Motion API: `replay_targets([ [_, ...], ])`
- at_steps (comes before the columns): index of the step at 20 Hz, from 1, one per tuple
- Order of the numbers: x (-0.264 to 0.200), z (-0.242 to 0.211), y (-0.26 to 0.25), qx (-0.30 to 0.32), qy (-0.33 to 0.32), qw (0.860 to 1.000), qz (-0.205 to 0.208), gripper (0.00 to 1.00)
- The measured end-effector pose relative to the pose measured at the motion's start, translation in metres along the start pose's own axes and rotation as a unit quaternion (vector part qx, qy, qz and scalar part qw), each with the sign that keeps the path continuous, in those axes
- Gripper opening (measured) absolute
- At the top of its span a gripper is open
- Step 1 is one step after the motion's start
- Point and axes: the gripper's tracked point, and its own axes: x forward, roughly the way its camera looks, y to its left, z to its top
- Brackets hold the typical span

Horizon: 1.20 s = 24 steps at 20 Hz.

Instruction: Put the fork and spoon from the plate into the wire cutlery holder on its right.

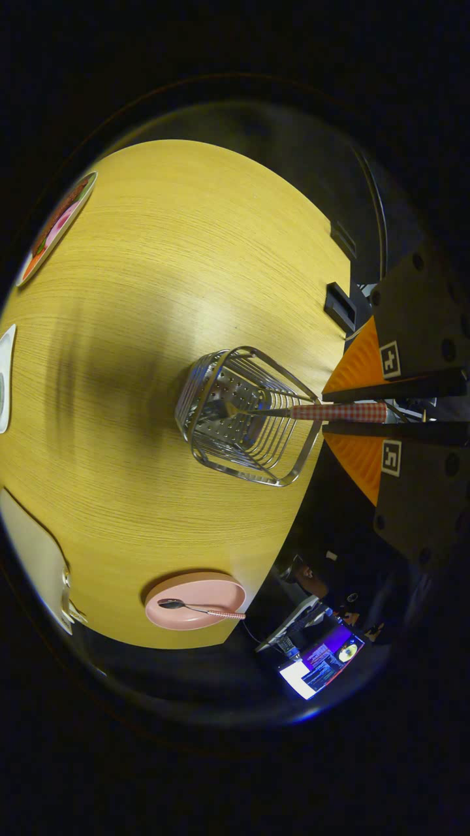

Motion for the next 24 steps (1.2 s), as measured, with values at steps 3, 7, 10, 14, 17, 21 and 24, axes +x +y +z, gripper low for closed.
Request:
replay_targets([
  [3,-0.016,0.015,0.011,0.012,-0.083,0.996,0.022,0.24],
  [7,-0.047,0.021,0.043,0.014,-0.187,0.981,0.046,0.25],
  [10,-0.065,0.024,0.093,-0.001,-0.245,0.967,0.073,0.29],
  [14,-0.066,0.029,0.178,-0.006,-0.27,0.954,0.128,0.33],
  [17,-0.046,0.03,0.241,-0.014,-0.249,0.955,0.159,0.38],
  [21,-0.007,0.045,0.312,-0.009,-0.221,0.956,0.19,0.4],
  [24,0.022,0.055,0.352,0.0,-0.202,0.959,0.197,0.4],
])
